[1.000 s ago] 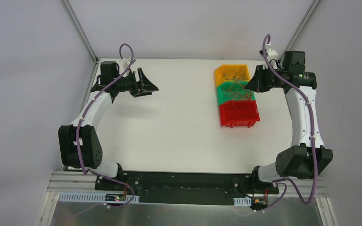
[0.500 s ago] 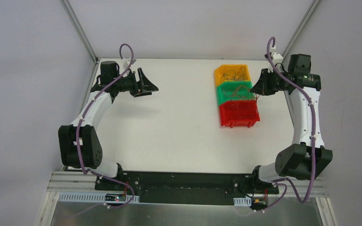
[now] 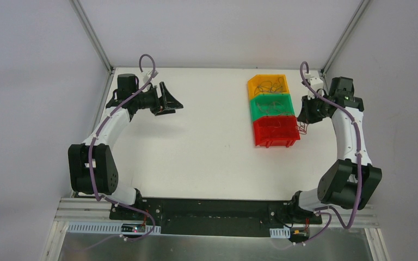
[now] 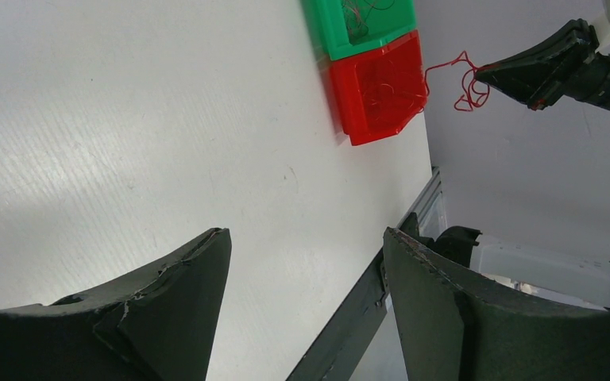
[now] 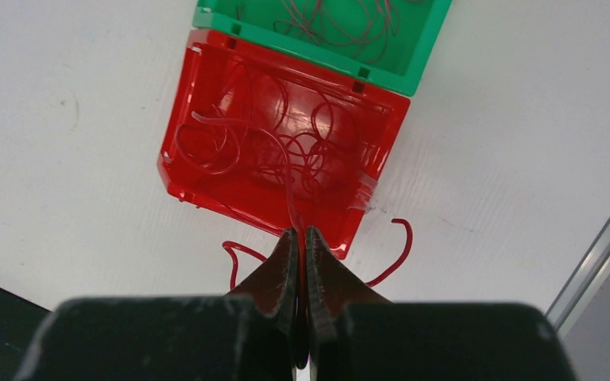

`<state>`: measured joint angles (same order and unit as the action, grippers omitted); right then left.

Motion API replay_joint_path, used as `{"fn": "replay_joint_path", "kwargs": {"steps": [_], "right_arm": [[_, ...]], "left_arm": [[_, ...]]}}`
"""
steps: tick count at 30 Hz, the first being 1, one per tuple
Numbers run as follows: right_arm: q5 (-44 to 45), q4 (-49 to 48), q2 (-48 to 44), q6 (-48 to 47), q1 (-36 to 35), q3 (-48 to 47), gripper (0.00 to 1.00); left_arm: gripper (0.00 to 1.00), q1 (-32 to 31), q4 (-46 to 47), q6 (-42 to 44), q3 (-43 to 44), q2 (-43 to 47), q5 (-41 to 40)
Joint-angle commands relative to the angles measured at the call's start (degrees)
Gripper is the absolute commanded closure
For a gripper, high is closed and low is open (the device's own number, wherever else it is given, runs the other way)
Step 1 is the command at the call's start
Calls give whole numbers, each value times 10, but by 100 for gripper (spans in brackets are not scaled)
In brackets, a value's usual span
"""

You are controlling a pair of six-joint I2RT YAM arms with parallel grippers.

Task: Untangle the cables

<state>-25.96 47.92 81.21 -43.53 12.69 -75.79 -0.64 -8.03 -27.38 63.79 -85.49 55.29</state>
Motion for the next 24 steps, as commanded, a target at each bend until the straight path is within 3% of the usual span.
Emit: {"fn": "replay_joint_path", "kwargs": {"steps": [1, 10, 24], "right_arm": [[15, -52, 8, -14, -6, 11, 100], [72, -97, 92, 6, -90, 30, 100], [64, -193, 172, 34, -127, 110, 100]], "left_arm": [[28, 3, 7, 15, -8, 10, 6], [28, 3, 5, 18, -2, 6, 3], [28, 3, -38, 57, 12, -1, 0]]}}
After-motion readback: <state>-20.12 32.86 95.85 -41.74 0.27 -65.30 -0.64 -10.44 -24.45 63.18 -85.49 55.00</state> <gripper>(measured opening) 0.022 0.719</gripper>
